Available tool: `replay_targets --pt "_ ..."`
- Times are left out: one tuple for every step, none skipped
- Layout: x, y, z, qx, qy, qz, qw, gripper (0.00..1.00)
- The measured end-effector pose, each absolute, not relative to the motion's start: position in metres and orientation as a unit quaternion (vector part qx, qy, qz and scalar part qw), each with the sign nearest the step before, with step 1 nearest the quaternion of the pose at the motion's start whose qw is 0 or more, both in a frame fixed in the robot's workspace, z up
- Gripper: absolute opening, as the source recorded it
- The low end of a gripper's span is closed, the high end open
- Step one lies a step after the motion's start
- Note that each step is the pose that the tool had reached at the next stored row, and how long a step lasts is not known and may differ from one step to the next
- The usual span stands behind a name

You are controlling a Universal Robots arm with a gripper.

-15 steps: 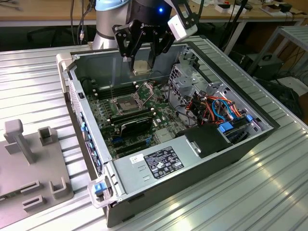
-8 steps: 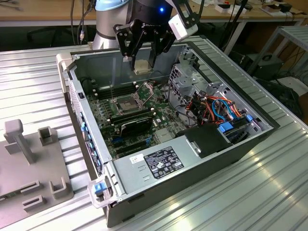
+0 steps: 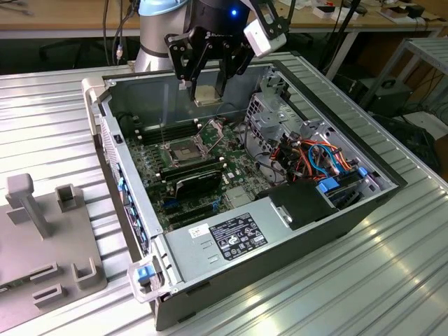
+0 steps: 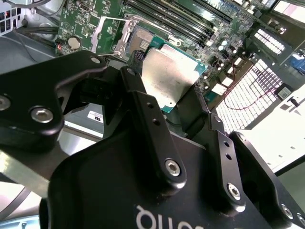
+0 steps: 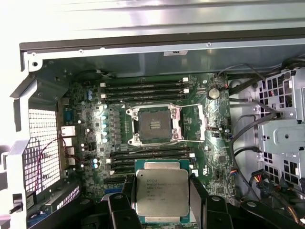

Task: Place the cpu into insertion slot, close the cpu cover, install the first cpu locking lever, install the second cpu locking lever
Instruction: 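Place the cpu into insertion slot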

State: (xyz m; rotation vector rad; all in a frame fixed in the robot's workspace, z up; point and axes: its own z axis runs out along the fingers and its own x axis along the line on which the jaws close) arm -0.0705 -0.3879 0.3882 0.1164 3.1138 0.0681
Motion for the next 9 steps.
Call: replay_targets --pt "-0.0705 -0.3878 0.3882 0.037 0.999 0.022 0.012 0.55" --pt "-0.0705 -0.3877 0.3882 0.037 0.999 0.022 0.012 0.55" --pt "-0.0705 -0.3877 0.3882 0.037 0.999 0.022 0.012 0.55" --pt "-0.0701 -0.3875 0.3881 0.037 0.999 0.022 0.012 0.55" --pt "-0.0697 -0.3872 0.3881 0.037 0.999 0.022 0.012 0.55" --pt "-0.0695 -0.3872 0.3882 0.037 0.999 0.022 0.012 0.55" --pt "-0.0691 -0.387 0.3882 0.037 0.999 0.022 0.012 0.55" --pt "-0.0689 -0.3869 0.3881 0.037 0.999 0.022 0.012 0.55" --pt "-0.0688 -0.3868 0.3881 0.037 0.999 0.022 0.012 0.55"
